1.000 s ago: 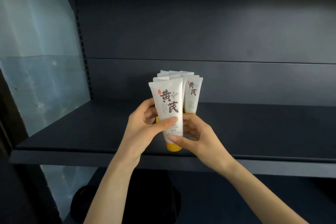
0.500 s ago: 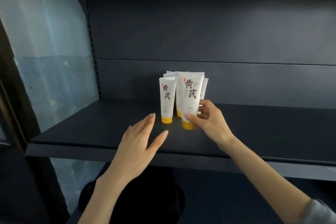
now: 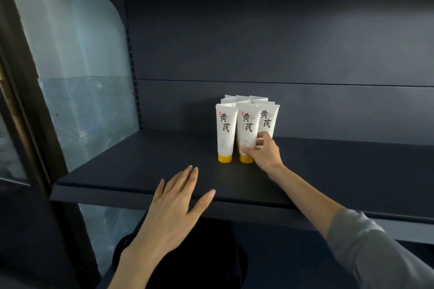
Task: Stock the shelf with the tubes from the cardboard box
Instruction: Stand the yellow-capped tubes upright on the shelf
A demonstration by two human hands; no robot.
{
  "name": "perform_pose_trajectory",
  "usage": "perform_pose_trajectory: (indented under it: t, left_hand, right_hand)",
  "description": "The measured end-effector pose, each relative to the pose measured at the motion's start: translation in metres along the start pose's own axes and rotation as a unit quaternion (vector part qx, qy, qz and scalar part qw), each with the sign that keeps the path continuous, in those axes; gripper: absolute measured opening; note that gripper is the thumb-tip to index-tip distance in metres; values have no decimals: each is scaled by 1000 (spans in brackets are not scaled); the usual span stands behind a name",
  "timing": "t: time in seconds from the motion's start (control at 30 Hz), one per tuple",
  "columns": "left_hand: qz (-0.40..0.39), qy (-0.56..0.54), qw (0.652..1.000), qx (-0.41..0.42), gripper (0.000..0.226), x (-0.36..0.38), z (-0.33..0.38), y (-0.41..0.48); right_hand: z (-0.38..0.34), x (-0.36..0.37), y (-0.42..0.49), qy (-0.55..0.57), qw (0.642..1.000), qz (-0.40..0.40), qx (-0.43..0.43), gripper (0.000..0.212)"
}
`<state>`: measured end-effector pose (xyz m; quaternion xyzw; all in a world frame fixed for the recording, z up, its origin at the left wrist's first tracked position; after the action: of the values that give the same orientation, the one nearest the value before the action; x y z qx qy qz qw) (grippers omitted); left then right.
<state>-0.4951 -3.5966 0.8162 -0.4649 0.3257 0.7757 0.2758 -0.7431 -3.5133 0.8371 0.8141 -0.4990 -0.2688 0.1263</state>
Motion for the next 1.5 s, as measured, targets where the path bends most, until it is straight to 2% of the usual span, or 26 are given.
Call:
perform_pose_trajectory:
  t: [0.27,0.43,0.6,0.67,0.77,0.87,1.03,1.2,1.3,1.5]
  left_hand:
    - [-3,5,1000,-4,91,0,-6,3]
    - [-8,6,1000,11,90,2,-5,5]
    - [-9,18,1000,24,92,2,-3,9]
    - [-6,26,999,29,92,1,-3,11]
    - [2,40,999,35,90,0,-4,15]
    - [3,54,998,39,91,-1,-5,18]
    - [16,69,996,63,92,1,2,17]
    - [18,68,993,91,88,11,18,3]
    - [19,70,992,107,85,16,29,-8]
    - [20,78,989,126,94,27,57,-38]
  right_hand:
    - [4,4,0,-26,1000,-2,0,43]
    - [4,-3,-1,-38,999,-13,15,50]
    - [-7,-30,-12,-88,996,-9,-14,45]
    - [-15,-43,-22,-175,983,-21,-46,46]
    - [-28,-61,-47,-339,934,-67,-89,56]
    - [-36,-76,-77,-432,891,-79,-116,68]
    - [-40,-106,-129,-536,837,-92,-65,80]
    - [-34,-141,-182,-569,818,-88,2,92]
    - [-29,-165,-210,-572,818,-59,27,91]
    - [-17,-215,-260,-568,819,-22,74,89]
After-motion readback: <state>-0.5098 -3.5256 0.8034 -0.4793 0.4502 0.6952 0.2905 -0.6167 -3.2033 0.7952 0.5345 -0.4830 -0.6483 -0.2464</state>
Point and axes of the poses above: each hand's wrist, its own y-axis towards the middle knuckle, its own x-axis out of the palm, z = x × y, the point moved 2 cm from there along y, towards the middle knuckle, and after that the axes turned 11 degrees about -x, right-handed, at the moved point
